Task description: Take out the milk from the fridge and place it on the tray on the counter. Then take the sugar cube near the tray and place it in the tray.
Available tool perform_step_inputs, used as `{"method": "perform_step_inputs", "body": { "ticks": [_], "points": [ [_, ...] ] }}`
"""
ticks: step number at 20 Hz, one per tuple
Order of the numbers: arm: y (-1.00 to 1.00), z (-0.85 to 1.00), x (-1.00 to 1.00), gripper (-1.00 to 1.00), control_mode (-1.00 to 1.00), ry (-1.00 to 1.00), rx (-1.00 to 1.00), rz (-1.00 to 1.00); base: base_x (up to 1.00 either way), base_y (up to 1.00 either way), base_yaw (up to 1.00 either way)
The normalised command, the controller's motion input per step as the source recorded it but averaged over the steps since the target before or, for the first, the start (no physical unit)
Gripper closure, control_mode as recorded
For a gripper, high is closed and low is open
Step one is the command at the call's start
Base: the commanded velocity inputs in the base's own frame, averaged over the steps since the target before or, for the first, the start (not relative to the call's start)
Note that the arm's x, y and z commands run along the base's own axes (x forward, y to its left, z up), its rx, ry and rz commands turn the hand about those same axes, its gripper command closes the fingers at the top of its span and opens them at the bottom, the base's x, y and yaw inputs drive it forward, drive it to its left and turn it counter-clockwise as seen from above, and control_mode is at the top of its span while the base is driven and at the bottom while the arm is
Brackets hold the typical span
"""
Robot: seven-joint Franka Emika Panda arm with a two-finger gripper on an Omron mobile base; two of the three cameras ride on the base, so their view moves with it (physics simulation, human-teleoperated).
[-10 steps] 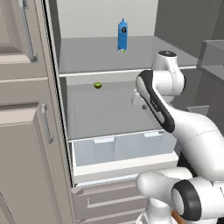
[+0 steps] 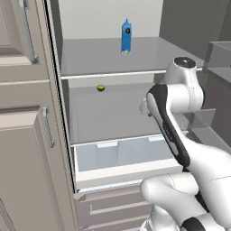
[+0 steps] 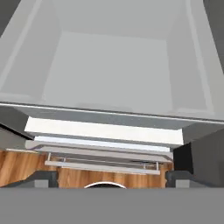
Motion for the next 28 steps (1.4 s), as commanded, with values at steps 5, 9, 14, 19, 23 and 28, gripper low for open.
{"method": "perform_step_inputs", "body": {
  "ticks": [5,9,14,19,23,28],
  "points": [
    [0.06,0.52,-0.48,-1.0,-1.0,-0.48,0.0,0.0,0.0,0.0,0.0],
    [0.05,0.8,-0.23,-1.0,-1.0,-0.33,0.07,0.0,0.0,0.0,0.0],
    [0.01,0.93,-0.05,-1.0,-1.0,-0.25,0.03,0.0,0.0,0.0,0.0],
    [0.04,0.65,0.0,-1.0,-1.0,-0.05,0.03,0.0,0.0,0.0,0.0],
    [0.0,0.8,0.0,-1.0,-1.0,-0.15,0.0,0.0,0.0,0.0,0.0],
    [0.0,0.71,0.01,-1.0,-1.0,-0.17,0.0,0.0,0.0,0.0,0.0]
  ]
}}
